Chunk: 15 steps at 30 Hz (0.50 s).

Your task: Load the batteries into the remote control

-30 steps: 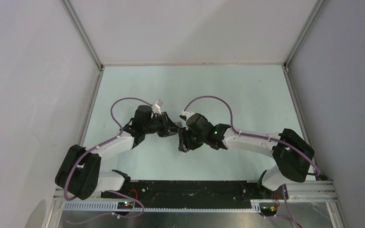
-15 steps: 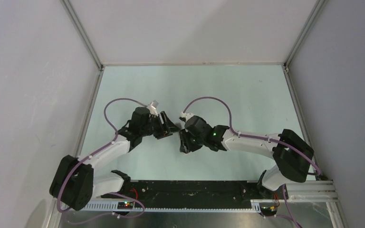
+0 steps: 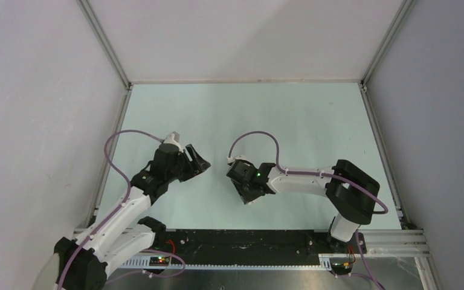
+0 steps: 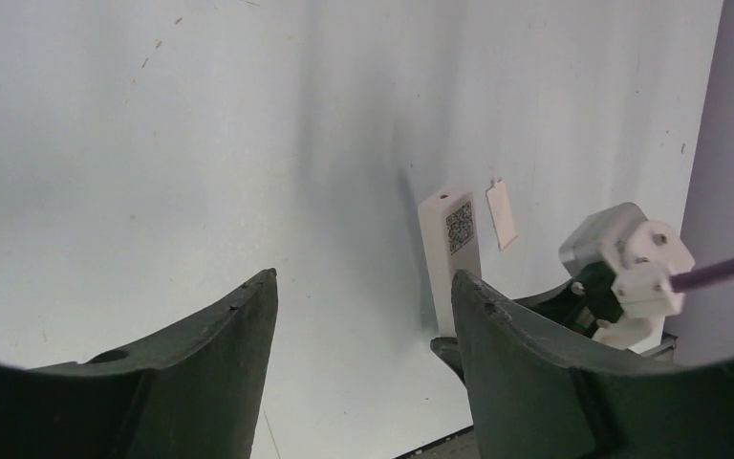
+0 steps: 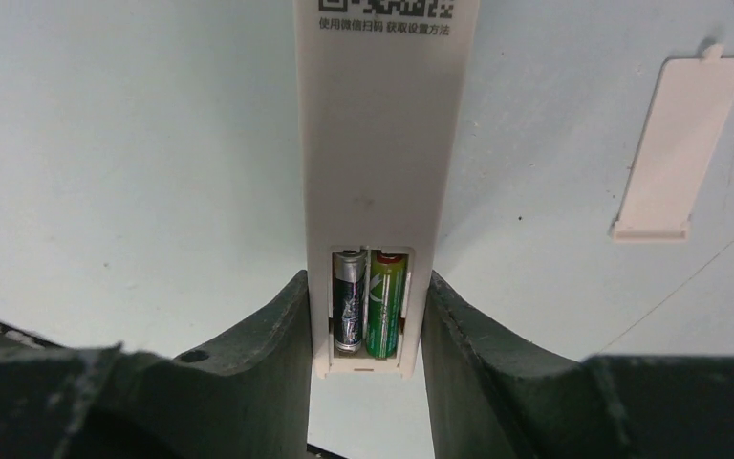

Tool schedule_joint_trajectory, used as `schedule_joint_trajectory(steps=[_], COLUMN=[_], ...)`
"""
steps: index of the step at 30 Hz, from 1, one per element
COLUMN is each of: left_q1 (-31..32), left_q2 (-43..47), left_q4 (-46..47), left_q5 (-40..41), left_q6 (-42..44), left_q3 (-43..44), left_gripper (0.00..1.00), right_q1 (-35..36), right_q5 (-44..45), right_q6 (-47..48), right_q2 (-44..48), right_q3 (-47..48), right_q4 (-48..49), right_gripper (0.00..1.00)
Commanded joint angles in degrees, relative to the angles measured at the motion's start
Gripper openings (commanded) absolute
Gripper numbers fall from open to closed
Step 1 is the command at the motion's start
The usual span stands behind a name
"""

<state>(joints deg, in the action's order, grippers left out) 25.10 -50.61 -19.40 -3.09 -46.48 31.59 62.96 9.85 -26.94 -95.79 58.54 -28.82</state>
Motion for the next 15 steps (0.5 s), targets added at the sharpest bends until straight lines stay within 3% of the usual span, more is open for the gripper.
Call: schedule_joint_trajectory(steps=[1, 15], left_q1=[-0.5, -0.9], left_q2=[2.2, 6.9], left_q4=[-2.3, -4.9], left_q5=[2.8, 2.9], left_q6=[0.6, 0.7], left_q3=[-0.5, -1.0], left_gripper=[0.7, 0.71], right_q1=[0.7, -0.1], right_q5=[4.2, -2.4], right_q6=[2.1, 3.3], right_q2=[-2.4, -7.4], right_q3=[4.9, 8.7], right_q4=[-5.0, -8.6], right_gripper=[0.32, 0.44])
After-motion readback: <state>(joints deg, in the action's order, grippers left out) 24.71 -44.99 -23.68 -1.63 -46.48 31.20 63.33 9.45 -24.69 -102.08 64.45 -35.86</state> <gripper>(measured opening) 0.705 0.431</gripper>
